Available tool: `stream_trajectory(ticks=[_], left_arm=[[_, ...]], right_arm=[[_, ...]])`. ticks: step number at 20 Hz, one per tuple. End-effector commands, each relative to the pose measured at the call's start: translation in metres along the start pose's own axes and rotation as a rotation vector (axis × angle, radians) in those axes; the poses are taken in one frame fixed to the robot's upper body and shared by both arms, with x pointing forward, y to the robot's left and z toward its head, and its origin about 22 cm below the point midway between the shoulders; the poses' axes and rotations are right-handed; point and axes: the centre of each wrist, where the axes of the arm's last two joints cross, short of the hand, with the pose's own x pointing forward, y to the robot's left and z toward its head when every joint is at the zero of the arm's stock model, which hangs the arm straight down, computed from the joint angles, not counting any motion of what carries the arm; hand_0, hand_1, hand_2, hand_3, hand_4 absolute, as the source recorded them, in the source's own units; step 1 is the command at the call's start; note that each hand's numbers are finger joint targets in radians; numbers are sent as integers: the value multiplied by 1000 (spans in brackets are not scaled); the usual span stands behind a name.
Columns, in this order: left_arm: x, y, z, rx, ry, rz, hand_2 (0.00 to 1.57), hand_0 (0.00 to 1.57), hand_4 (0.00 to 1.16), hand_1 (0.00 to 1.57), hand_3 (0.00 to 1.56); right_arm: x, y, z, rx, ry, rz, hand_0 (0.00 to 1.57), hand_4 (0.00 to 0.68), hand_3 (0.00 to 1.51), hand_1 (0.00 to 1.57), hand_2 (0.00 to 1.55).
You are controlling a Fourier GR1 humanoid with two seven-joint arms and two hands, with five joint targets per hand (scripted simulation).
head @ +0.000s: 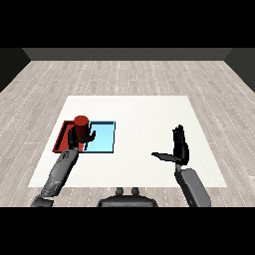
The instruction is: Pick the red can and put it in the red box
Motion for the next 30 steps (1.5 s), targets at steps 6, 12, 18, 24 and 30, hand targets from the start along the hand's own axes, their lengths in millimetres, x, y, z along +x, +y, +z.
stream_trajectory(ticks=[6, 12, 18, 24, 30], left_arm=[[-32, 33, -51, 45, 194, -212, 1550, 1571, 1092, 1571, 1466], [-71, 39, -41, 71, 323, -281, 1558, 1571, 1046, 1571, 1497], [-83, 37, -35, 59, 552, -391, 700, 650, 644, 650, 0], [-96, 55, -25, 151, 687, -350, 877, 887, 676, 887, 343], [-106, 71, -16, 60, 784, -357, 0, 0, 0, 0, 0]], right_arm=[[-7, -29, -7, -68, 69, 79, 0, 0, 0, 0, 0], [-26, -6, -16, -48, 80, 81, 0, 0, 0, 0, 0], [-43, -7, -20, -66, 114, 51, 0, 0, 0, 0, 0], [-46, -11, -25, -83, 77, 64, 0, 0, 0, 0, 0], [-48, -6, -21, -53, 78, 51, 0, 0, 0, 0, 0]])
